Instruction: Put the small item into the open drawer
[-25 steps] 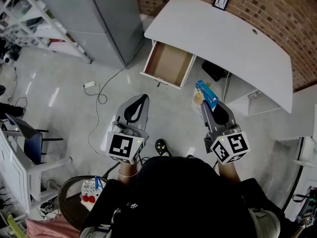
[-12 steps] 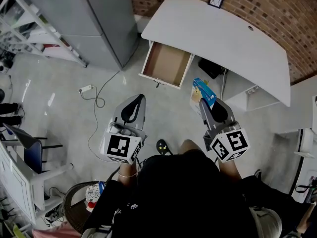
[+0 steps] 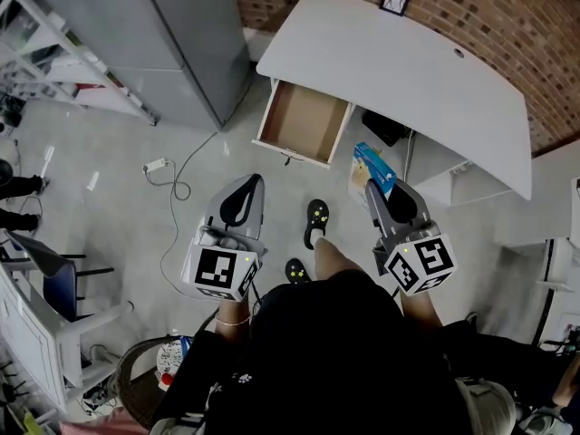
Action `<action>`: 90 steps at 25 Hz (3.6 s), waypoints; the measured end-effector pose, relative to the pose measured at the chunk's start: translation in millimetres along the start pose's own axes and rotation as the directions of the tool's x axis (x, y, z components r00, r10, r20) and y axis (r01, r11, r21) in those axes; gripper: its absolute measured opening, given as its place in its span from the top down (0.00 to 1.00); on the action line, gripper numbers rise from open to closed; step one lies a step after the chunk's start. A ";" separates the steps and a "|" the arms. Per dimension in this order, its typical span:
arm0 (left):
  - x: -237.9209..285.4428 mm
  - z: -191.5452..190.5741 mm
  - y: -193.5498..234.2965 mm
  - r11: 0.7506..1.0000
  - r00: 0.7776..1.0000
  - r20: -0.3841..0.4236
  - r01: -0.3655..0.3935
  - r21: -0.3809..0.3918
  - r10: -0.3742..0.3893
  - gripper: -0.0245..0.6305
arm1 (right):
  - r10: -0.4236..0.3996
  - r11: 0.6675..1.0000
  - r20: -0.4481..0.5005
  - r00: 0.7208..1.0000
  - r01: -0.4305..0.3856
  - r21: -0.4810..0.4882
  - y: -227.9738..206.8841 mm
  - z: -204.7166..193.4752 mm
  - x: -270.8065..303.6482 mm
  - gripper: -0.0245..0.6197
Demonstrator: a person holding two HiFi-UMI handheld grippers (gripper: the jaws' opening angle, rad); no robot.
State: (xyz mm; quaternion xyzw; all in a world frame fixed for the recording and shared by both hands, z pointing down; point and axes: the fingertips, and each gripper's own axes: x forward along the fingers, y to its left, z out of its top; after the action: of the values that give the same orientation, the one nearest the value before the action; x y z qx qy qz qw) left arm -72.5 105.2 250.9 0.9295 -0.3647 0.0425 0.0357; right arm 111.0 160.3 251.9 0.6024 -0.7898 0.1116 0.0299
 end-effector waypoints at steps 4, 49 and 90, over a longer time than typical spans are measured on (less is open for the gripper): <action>9.1 4.8 13.1 1.000 1.000 -0.003 -0.023 0.012 0.024 0.98 | 0.040 0.999 -0.003 0.999 -0.040 -0.009 -2.7 4.5 26.7 0.81; 157.6 -6.0 149.0 0.968 0.966 -0.074 -0.250 -0.015 0.248 0.98 | 0.262 0.962 -0.171 0.950 -0.270 -0.027 -92.2 -8.7 250.2 0.81; 205.4 -137.6 212.3 0.975 0.968 -0.202 -0.176 -0.134 0.147 0.98 | 0.219 0.916 -0.515 0.829 -0.357 -0.185 -96.7 -180.9 343.8 0.81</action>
State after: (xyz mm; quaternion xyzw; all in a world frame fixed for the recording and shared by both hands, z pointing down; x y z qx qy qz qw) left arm -74.2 -175.3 416.7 0.8828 -0.4365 0.1066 0.1370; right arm 94.2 -150.3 504.0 0.4178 -0.8470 0.1519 0.2915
